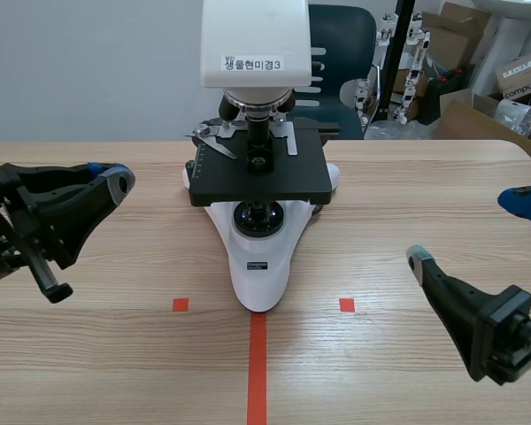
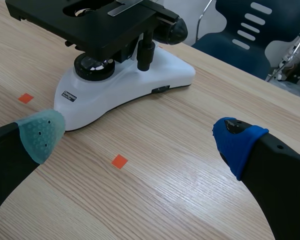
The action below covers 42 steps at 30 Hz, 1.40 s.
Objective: Point at the objective lens
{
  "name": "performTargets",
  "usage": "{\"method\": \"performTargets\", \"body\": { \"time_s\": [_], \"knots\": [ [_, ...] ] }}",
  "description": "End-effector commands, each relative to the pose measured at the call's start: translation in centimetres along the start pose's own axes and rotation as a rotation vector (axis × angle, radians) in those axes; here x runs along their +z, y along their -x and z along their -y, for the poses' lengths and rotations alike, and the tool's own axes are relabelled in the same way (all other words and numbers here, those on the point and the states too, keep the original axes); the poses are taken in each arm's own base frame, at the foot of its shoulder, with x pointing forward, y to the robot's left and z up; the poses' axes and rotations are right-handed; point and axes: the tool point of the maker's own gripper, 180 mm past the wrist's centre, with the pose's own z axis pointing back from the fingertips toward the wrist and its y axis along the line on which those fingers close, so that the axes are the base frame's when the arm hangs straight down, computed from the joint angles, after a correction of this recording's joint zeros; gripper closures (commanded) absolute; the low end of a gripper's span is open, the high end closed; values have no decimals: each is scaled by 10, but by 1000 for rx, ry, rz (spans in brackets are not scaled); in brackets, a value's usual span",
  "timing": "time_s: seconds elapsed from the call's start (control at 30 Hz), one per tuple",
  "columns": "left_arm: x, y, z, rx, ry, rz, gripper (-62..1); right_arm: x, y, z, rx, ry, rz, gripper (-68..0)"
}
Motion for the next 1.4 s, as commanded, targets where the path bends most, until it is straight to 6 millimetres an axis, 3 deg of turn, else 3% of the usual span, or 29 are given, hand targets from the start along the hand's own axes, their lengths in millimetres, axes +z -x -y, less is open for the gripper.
{"method": "performTargets", "body": {
  "time_s": [0.0,0.27,0.77,1.37],
  "knots": [
    [-6,-8,-2,2,1,40,-37,-2,-9,3,4,3,34,-679],
    [-17,12,-3,12,26,32,-37,-2,-9,3,4,3,34,-679],
    [-27,-2,4,-3,81,129,-37,-2,-9,3,4,3,34,-679],
    [-25,5,25,41,155,155,-37,-2,-9,3,4,3,34,-679]
  ]
}}
